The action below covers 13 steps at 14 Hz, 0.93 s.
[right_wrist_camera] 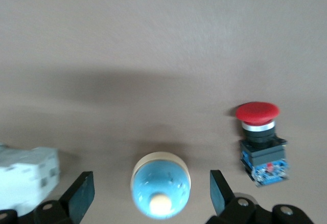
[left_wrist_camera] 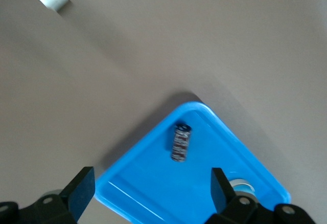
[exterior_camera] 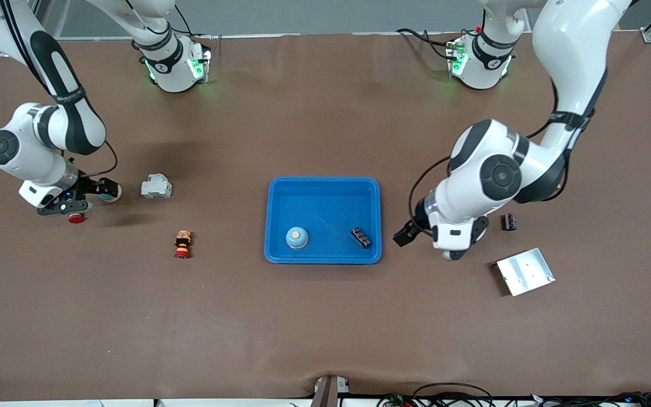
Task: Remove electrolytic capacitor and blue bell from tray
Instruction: 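Set the bell beside the white breaker while the left gripper returns to the tray, then grasp the second capacitor with the left gripper while the right gripper reaches the bell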
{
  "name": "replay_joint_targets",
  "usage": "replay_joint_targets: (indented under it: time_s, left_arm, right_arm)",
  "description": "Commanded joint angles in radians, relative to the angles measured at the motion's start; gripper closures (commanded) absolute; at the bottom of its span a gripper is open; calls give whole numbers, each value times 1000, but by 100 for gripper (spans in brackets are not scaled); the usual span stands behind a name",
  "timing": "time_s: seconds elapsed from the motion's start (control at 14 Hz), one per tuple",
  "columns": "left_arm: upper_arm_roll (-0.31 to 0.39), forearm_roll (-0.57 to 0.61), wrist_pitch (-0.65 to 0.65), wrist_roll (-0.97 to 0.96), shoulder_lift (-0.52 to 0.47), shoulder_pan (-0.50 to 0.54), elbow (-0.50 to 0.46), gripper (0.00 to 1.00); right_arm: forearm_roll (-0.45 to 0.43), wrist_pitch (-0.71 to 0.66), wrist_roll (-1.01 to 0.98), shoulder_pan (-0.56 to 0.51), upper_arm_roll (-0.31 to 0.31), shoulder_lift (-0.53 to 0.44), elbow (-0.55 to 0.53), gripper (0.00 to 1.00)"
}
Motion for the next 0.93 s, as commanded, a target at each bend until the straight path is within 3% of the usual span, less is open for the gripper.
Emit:
replay_joint_targets:
  time_s: [0.0,0.29,0.57,0.86]
  left_arm:
    - [4,2,24,-67,81,-37,92,0]
    - [9,3,180,-129,145,-80,96,0]
    - [90,-3,281,-191,190,-169,97,0]
    - [164,-4,350,-267,226,-238,99,0]
  right_arm:
    - [-16,-200,96,73,-1,-70,81,0]
    - [-5,-367,326,205,1,-124,175,0]
    - [142,-368,360,256,1,-144,198,0]
    - [144,-353,464,311,1,-143,200,0]
